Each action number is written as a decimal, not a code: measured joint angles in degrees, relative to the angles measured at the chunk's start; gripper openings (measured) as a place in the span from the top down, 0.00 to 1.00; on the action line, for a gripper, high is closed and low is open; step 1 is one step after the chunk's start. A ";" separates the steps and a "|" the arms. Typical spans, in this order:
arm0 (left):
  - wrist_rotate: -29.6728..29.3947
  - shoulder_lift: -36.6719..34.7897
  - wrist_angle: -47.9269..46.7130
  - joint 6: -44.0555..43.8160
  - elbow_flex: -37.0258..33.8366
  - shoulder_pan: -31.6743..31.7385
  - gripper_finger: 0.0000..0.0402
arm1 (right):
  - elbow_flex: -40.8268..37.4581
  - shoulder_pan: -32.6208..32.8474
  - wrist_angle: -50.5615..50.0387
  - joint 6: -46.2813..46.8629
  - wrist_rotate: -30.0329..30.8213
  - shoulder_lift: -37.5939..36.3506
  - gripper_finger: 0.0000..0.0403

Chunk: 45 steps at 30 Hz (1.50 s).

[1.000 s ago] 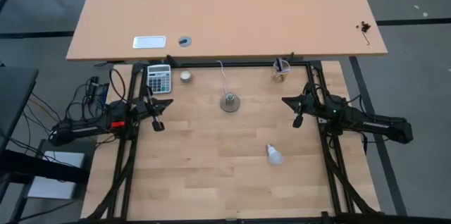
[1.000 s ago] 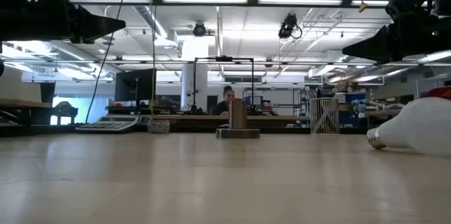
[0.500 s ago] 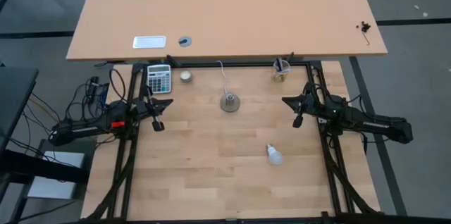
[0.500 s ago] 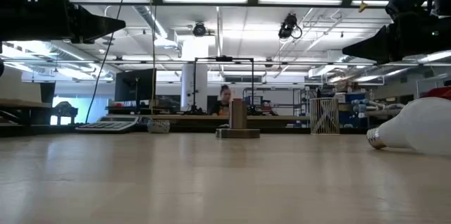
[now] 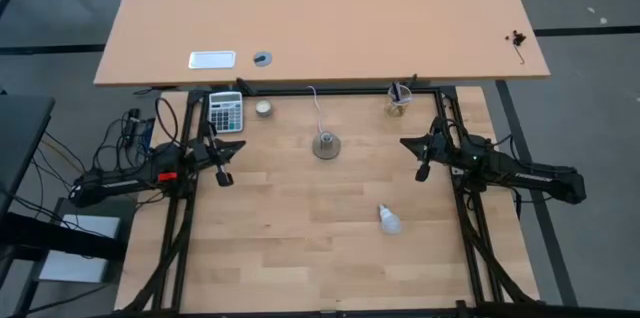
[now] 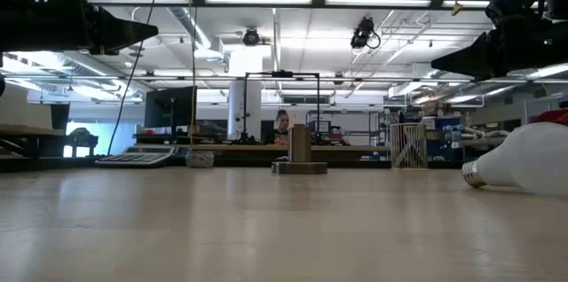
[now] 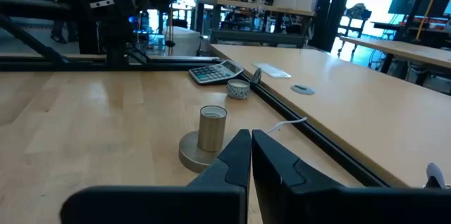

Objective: Screw lightbulb
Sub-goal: Insert the lightbulb into the lamp

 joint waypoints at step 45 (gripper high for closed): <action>12.98 37.54 16.76 -13.32 9.70 -0.01 0.98 | 0.00 -0.02 0.00 0.00 0.00 -0.01 0.94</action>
